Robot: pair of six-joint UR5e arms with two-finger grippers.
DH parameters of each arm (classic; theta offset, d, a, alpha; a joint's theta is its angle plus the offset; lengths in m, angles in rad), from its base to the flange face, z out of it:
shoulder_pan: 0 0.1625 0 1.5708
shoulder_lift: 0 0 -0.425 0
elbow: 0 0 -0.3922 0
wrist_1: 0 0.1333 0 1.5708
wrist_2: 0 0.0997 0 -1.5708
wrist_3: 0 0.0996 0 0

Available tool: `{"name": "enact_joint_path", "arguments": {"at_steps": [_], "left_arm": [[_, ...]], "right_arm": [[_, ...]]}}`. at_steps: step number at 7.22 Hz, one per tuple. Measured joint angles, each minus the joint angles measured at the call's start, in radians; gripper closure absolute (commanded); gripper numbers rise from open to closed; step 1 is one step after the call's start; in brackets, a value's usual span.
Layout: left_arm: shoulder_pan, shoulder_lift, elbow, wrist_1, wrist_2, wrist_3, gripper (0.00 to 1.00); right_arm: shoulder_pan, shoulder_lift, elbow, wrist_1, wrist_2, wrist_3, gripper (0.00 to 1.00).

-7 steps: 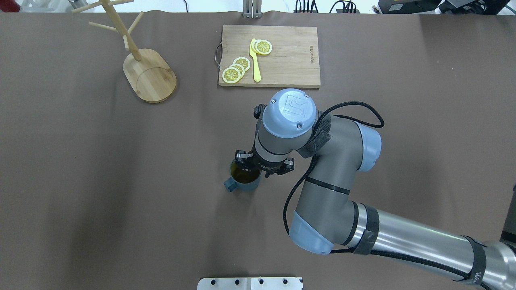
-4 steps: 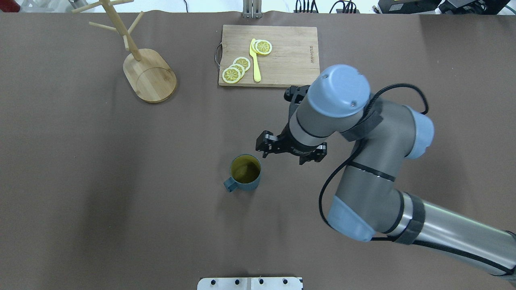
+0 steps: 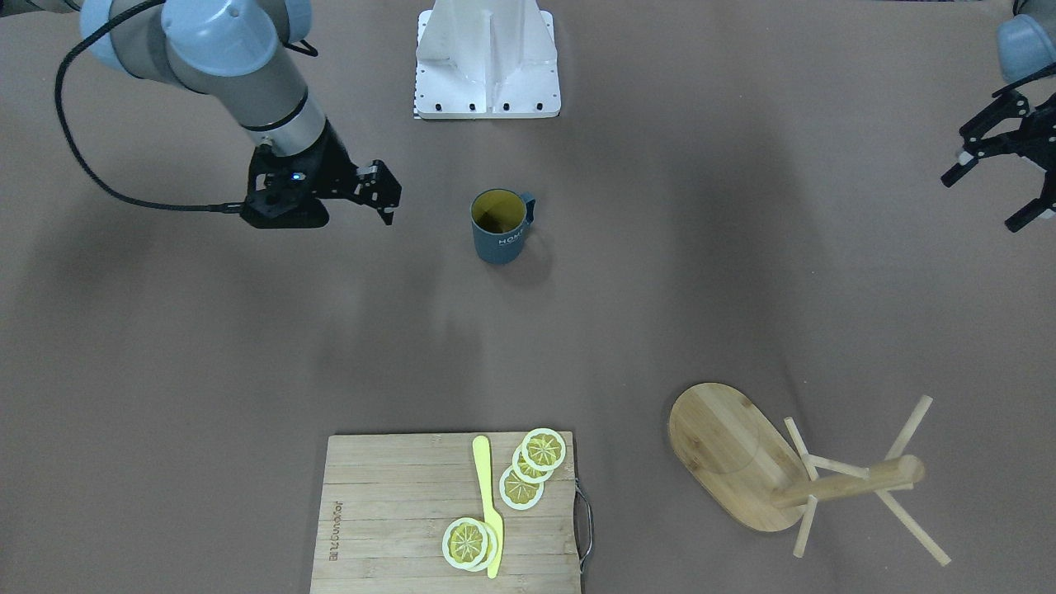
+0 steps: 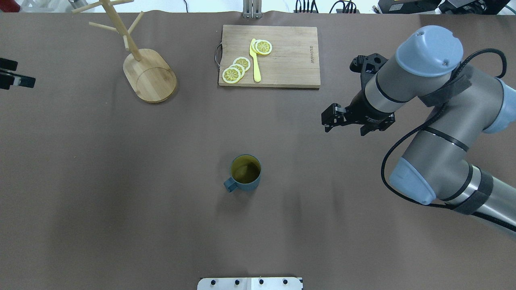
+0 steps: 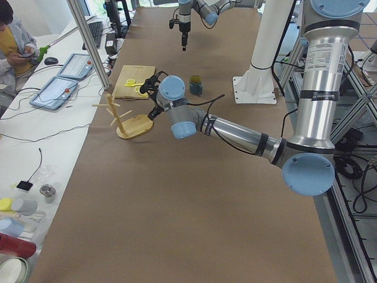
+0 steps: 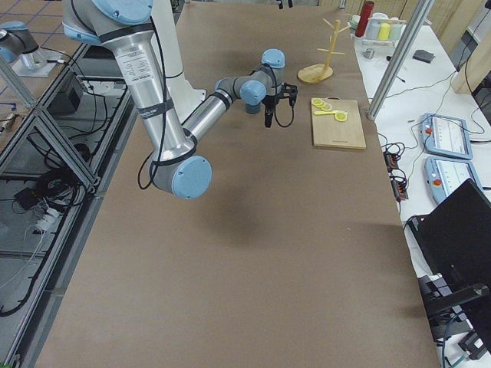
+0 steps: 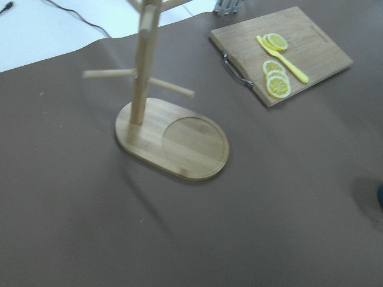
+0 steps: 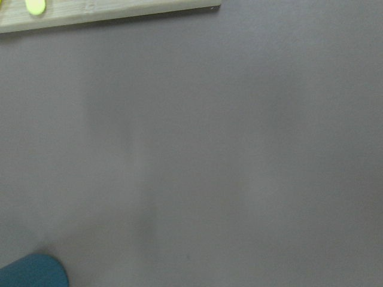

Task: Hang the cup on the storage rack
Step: 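Open the right gripper and withdraw it while the left arm reaches in, then grasp the blue mug's handle with the left gripper while the right arm retreats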

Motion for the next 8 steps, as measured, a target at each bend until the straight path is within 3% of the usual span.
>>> {"name": "enact_joint_path", "arguments": {"at_steps": [2, 4, 6, 8], "left_arm": [[0.124, -0.055, 0.005, -0.096, 0.092, -0.073, 0.04], [0.289, -0.064, 0.014, -0.276, 0.290, -0.171, 0.04], [0.461, -0.074, 0.022, -0.343, 0.463, -0.190, 0.05], [0.716, -0.099, 0.031, -0.379, 0.769, -0.180, 0.05]], "right_arm": [[0.050, -0.036, -0.009, 0.000, 0.004, -0.105, 0.00], [0.092, -0.056, -0.045, 0.004, 0.003, -0.203, 0.00], [0.119, -0.062, -0.070, 0.008, 0.003, -0.244, 0.00], [0.163, -0.067, -0.110, 0.009, 0.005, -0.326, 0.00]]}}
